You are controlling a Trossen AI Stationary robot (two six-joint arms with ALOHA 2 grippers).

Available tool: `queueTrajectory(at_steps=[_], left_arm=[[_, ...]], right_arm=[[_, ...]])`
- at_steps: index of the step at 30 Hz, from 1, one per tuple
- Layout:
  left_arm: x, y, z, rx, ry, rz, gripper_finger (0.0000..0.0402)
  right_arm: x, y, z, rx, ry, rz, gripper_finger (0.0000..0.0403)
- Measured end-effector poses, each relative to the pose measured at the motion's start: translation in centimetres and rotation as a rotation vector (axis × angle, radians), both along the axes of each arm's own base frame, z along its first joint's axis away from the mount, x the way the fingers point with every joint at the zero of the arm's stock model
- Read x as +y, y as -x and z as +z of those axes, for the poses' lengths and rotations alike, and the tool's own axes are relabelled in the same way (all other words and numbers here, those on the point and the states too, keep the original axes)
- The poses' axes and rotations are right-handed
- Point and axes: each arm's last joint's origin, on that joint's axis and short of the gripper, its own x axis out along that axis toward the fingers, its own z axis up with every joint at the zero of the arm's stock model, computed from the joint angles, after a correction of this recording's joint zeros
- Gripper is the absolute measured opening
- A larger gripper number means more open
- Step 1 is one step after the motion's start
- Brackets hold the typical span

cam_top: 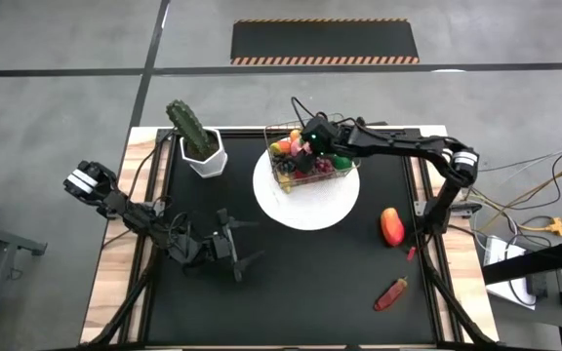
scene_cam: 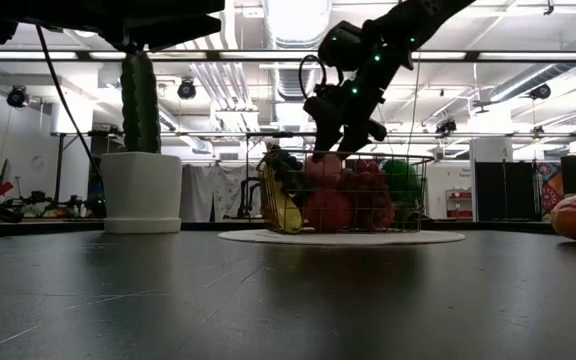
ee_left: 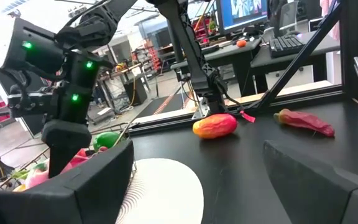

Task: Build produce basket
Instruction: Put the pink peach into the wire basket, then put the red mango into the wire basket

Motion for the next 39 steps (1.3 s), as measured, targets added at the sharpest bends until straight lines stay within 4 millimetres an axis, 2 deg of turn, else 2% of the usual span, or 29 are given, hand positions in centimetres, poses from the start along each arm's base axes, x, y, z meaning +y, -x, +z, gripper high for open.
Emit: queueTrajectory(at_steps=[5, 9, 16, 19, 24, 31, 34, 39], left_arm=[[0.0, 0.0, 0.0, -0.002, 0.013, -0.001, 0.0337], [0.0, 0.0, -0.1, -0.003, 0.015, -0.001, 0.0337], [0.0, 0.0, -0.1, -0.002, 0.015, -0.001, 0.0337], [0.0, 0.0, 0.0, -0.002, 0.015, -0.001, 0.0337], [-0.1, -0.1, 0.2, -0.010, 0.019, -0.004, 0.0337], [0.0, -0.7, 1.2, -0.040, 0.034, 0.011, 0.0337], [0.1, -1.2, 2.1, -0.055, 0.007, 0.027, 0.0337], [0.0, -1.8, 3.8, -0.056, -0.118, 0.053, 0.0337]], right_arm=[[-0.2, -0.4, 0.2, 0.015, -0.008, -0.001, 0.0310], [0.0, -0.2, 1.0, 0.018, -0.011, -0.001, 0.0334], [0.9, 1.3, 3.9, -0.008, -0.006, 0.000, 0.0336], [1.9, 2.3, 5.3, -0.005, -0.009, 0.013, 0.0331], [4.7, 4.1, 7.5, -0.001, -0.040, 0.042, 0.0330], [10.5, 6.9, 9.9, 0.005, -0.140, 0.096, 0.0329], [12.9, 7.8, 10.1, 0.028, -0.218, 0.080, 0.0329], [16.0, 8.9, 8.9, 0.178, -0.357, 0.012, 0.0329]])
